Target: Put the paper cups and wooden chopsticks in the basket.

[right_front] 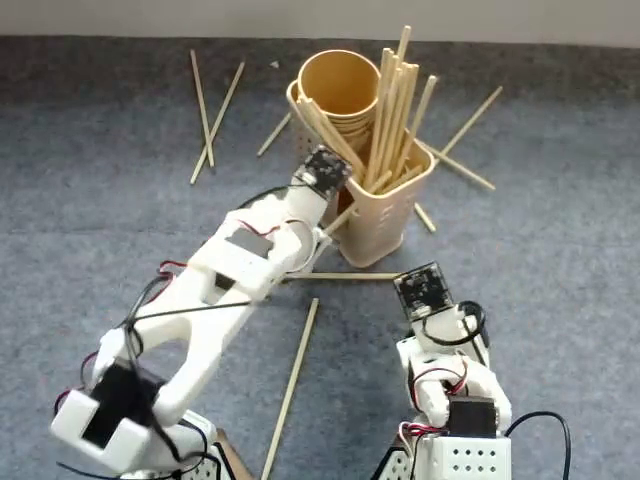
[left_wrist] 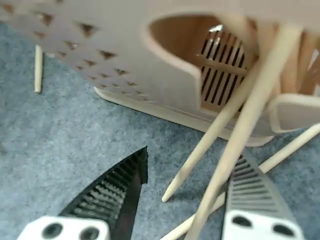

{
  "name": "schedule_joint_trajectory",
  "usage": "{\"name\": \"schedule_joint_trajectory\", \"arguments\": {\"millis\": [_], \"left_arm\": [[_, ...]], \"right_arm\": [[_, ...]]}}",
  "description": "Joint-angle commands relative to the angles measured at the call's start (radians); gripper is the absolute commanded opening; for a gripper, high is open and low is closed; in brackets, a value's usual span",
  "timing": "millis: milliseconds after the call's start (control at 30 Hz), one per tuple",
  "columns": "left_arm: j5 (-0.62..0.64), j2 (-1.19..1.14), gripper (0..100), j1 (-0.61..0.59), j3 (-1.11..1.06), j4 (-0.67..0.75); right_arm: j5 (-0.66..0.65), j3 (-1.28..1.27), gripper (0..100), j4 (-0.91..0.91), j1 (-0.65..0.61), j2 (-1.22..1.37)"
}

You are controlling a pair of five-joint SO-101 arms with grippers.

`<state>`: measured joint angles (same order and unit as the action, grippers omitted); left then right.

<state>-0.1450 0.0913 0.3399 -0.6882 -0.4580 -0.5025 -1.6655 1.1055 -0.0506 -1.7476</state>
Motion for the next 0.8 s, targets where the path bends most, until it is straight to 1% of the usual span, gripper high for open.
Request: {"name": "schedule_joint_trajectory", "arguments": {"millis": [0,100,133,167,233,267,333,400,433,500,600,767], "left_arm": [[-0.011,-0.053,26,0.004,0.05,0.015],[-0.006,-0.101,25,-0.022,0.048,0.012],[-0.006,-0.108,22,-0.035,0.048,0.012],[-0.008,-0.111,18,-0.048,0.048,0.011],[-0.011,-0.11,4,-0.091,0.05,0.011],[-0.011,-0.104,0,-0.114,0.05,0.009],[-0.011,-0.087,3,-0.15,0.048,0.002],[-0.011,-0.067,0,-0.174,0.058,-0.052],[-0.012,-0.051,0,-0.18,0.062,-0.083],[-0.015,-0.013,1,-0.183,0.073,-0.147],[-0.075,0.059,1,-0.174,0.077,-0.224],[-0.098,0.177,1,-0.174,0.079,-0.353]], "right_arm": [[0.009,-0.154,27.5,-0.025,0.016,-0.007],[0.005,-0.154,27.5,-0.025,0.016,-0.004],[0.005,-0.154,27.5,-0.025,0.016,-0.004],[0.005,-0.154,27.5,-0.025,0.016,-0.004],[0.005,-0.154,27.5,-0.025,0.016,-0.001],[0.005,-0.154,27.5,-0.025,0.016,-0.001],[0.005,-0.154,27.5,-0.025,0.016,-0.001],[0.006,-0.154,27.5,-0.025,0.016,-0.001],[0.006,-0.154,27.5,-0.025,0.016,-0.001],[0.006,-0.154,27.5,-0.025,0.016,-0.001],[0.008,-0.154,27.5,-0.027,0.016,-0.001],[0.008,-0.154,27.5,-0.027,0.016,-0.001]]}}
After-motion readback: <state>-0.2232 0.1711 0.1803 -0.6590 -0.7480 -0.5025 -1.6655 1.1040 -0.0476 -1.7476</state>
